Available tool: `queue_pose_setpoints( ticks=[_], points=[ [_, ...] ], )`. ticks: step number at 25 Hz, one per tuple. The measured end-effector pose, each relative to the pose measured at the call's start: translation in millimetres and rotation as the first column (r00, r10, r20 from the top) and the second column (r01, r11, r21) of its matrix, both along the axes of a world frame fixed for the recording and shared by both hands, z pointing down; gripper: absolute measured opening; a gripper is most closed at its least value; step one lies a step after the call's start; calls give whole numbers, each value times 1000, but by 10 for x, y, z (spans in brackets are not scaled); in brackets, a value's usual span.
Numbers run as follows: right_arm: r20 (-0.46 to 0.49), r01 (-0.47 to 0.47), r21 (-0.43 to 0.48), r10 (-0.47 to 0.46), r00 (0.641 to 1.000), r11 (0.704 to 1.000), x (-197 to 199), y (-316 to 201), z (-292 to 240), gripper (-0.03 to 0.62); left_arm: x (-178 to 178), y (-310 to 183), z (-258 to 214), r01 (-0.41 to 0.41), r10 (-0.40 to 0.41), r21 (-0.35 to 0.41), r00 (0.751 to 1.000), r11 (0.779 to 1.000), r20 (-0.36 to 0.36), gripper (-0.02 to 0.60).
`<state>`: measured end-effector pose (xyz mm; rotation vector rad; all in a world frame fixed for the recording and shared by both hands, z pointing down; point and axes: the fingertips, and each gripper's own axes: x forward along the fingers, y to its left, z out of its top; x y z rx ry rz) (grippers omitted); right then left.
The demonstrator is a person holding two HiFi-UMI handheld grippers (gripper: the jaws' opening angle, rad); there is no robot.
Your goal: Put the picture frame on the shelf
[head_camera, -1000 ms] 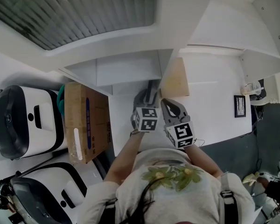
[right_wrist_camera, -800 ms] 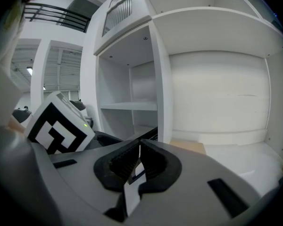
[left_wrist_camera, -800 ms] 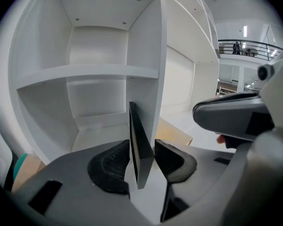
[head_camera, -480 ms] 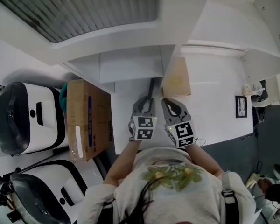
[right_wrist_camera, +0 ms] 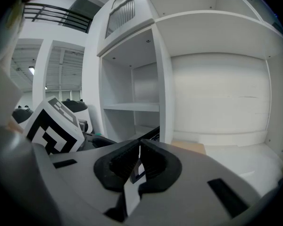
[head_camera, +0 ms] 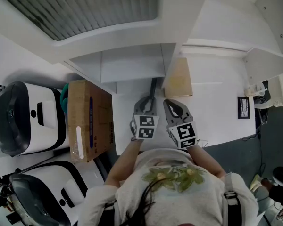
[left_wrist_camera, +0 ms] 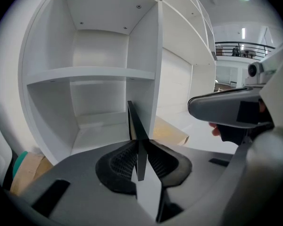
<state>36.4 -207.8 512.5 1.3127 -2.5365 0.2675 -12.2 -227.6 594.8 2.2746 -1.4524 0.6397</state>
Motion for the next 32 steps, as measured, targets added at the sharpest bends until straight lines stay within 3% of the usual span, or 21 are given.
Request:
queue_pose_setpoints(
  ticks=[32],
  points=[
    [-3, -6, -24, 6, 1000, 1000, 31, -64, 90, 32, 130, -569, -45, -13, 12, 40, 999, 999, 33, 91]
  ],
)
